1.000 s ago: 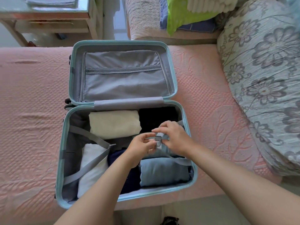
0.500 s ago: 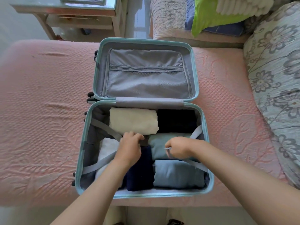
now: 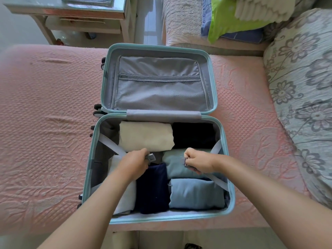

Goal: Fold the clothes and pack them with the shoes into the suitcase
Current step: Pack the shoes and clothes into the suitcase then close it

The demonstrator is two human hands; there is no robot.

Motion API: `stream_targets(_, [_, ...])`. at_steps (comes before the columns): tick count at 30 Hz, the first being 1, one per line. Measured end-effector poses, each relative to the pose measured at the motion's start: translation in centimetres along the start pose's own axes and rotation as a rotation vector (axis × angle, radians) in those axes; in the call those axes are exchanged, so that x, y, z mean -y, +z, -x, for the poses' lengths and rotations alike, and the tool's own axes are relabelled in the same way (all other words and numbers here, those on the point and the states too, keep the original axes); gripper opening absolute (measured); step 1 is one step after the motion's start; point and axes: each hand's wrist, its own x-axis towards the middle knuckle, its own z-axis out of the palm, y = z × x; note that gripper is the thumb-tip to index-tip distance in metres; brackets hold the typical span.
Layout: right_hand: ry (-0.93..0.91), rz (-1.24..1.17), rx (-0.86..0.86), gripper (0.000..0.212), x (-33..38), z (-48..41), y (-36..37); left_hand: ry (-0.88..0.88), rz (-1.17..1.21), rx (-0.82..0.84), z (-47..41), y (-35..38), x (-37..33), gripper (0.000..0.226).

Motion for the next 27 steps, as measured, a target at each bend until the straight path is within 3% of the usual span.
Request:
stream_targets(6, [-0.234, -0.534, -0.283, 0.009, 1.1, -1.8, 2.1, 0.027, 0.464, 0.068, 0.1, -0.4, -0.5, 0.034])
stream_targets(14, [-0.272, -0.628, -0.278, 0.006, 1.1, -2.9, 3.5, 0.043, 0.681, 0.083, -0.1, 0.7, -1.7, 0.023])
stream_targets(27, [-0.232, -0.650, -0.220, 0.010, 0.5, -3.4, 3.7, 0.039, 0.525, 0.024, -0.7, 0.7, -1.2, 0.018])
